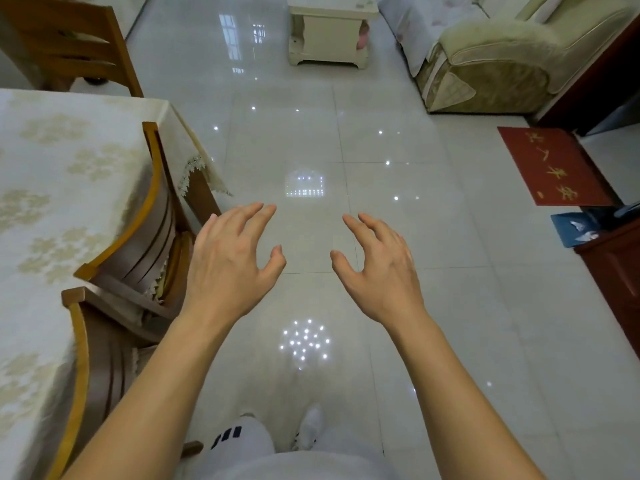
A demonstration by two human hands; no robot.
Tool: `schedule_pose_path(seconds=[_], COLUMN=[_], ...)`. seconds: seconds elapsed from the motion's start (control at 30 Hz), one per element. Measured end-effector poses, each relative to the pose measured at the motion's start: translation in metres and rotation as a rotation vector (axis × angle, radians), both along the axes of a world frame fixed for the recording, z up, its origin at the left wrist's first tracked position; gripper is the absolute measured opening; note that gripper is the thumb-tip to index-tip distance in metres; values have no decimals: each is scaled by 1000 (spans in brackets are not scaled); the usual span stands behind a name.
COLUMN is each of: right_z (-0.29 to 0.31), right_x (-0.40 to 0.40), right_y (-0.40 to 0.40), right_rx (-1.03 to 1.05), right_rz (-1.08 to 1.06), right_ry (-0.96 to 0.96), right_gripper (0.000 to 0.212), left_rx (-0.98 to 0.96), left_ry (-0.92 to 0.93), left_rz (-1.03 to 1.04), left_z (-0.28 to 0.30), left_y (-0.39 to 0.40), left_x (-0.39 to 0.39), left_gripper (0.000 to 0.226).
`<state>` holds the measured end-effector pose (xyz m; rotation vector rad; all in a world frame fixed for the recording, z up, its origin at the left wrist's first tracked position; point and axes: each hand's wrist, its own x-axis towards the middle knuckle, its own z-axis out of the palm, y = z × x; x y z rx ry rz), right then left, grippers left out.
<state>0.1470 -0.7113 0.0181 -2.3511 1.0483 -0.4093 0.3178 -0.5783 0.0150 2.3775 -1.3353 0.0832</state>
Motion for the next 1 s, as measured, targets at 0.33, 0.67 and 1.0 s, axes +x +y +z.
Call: schedule_pose_path(seconds=[0.33,0.67,1.0], right_z=[-6,3,-2], right_x=[62,197,296], right_y=[-51,-120,-168], right_rx=[21,-10,-23], right_rz=[21,19,9], right_ry=[10,65,90], right_gripper=[56,57,60], left_rx=[-10,-8,-13], left_ry=[-8,-6,42], left_rz=[20,32,-8], left_z=[-12,-7,-12], left_y=[-45,-109,-166], left_x=[57,189,297], left_gripper=[58,58,59])
